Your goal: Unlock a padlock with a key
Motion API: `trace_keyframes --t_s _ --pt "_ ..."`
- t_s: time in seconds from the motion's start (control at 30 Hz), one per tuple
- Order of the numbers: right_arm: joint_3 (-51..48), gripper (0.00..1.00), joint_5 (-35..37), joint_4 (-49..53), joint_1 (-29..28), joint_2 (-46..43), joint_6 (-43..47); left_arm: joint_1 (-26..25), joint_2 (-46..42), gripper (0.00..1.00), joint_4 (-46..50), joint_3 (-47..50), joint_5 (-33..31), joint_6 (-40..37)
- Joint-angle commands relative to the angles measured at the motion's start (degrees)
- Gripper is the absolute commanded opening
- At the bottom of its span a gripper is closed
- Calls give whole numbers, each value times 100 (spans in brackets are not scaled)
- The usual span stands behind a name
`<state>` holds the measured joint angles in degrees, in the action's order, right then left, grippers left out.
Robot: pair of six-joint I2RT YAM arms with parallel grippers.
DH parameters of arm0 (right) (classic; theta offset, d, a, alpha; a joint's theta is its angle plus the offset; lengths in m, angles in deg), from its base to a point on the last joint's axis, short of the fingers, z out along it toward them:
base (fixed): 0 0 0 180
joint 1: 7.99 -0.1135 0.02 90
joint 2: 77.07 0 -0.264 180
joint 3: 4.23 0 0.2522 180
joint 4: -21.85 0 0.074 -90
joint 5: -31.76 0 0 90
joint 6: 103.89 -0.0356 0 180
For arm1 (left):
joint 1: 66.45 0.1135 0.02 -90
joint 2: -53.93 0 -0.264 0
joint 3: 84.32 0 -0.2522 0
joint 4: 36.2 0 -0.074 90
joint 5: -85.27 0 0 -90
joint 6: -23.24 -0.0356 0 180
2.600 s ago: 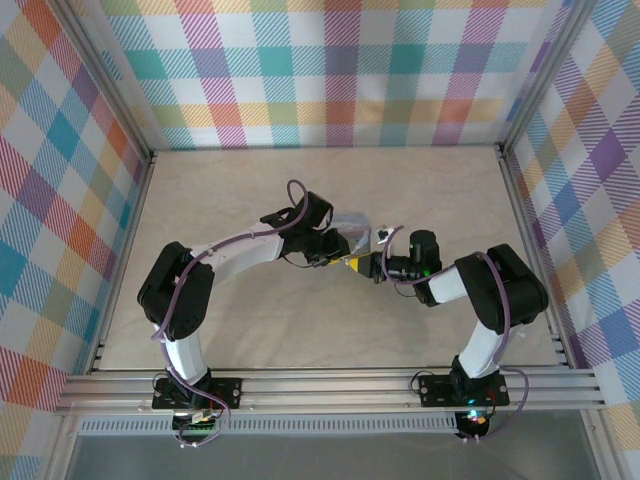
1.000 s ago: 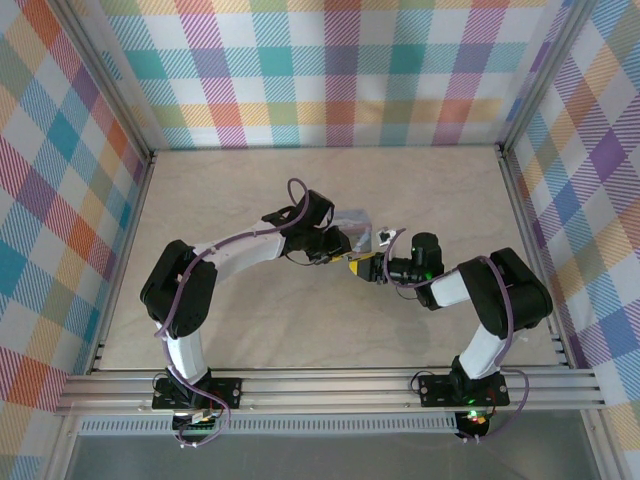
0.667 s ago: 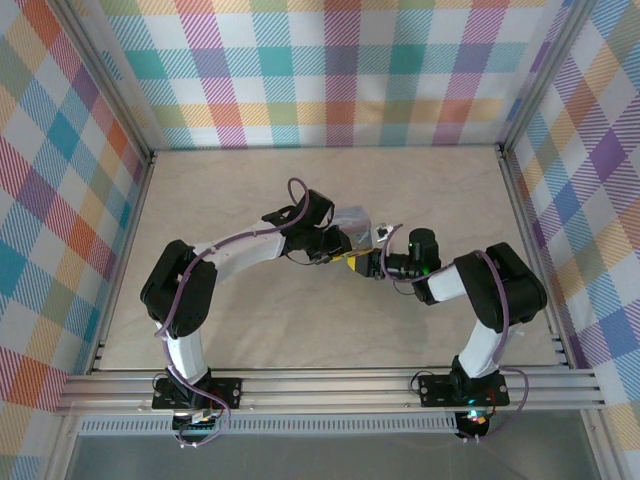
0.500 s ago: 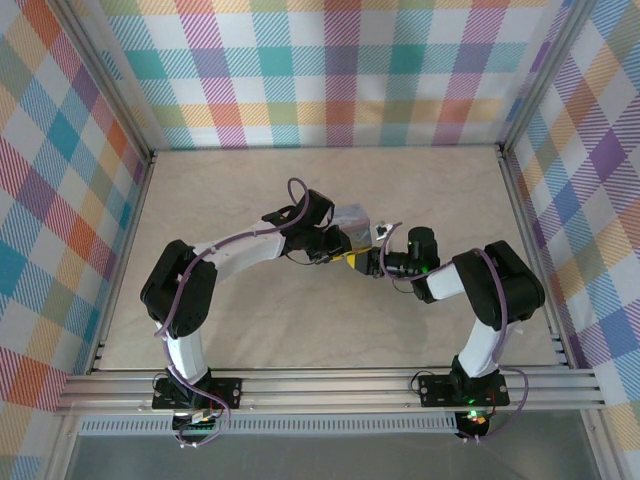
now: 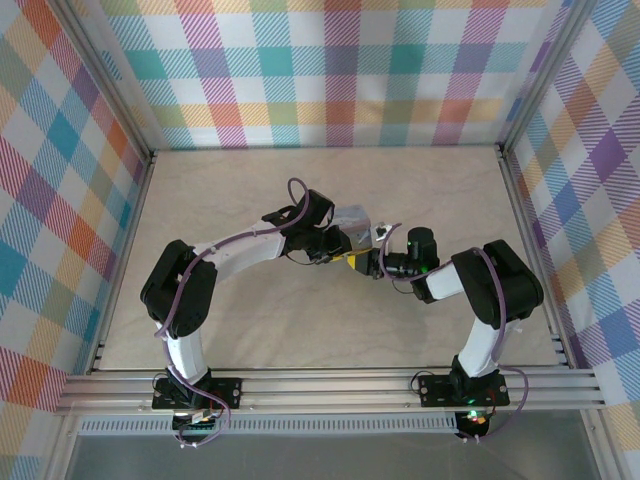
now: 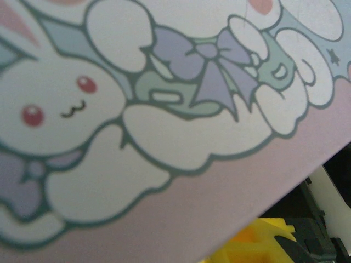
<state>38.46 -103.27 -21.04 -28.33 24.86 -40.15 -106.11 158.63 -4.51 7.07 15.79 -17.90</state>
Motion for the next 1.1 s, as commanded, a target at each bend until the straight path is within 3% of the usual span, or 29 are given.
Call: trace_keyframes --t_s 0.0,0.33,0.77,1.07 --pt "-63 15 -73 5 -32 -97 121 -30 6 15 -89 -201 112 1" --pt "-129 0 -67 89 -25 -147 175 -36 5 15 -88 -188 119 1" --pt "370 0 -83 -476 -31 17 -243 -146 93 15 -150 -50 247 79" --pt "449 0 -36 -333 -31 -39 -223 -182 190 15 -396 18 199 133"
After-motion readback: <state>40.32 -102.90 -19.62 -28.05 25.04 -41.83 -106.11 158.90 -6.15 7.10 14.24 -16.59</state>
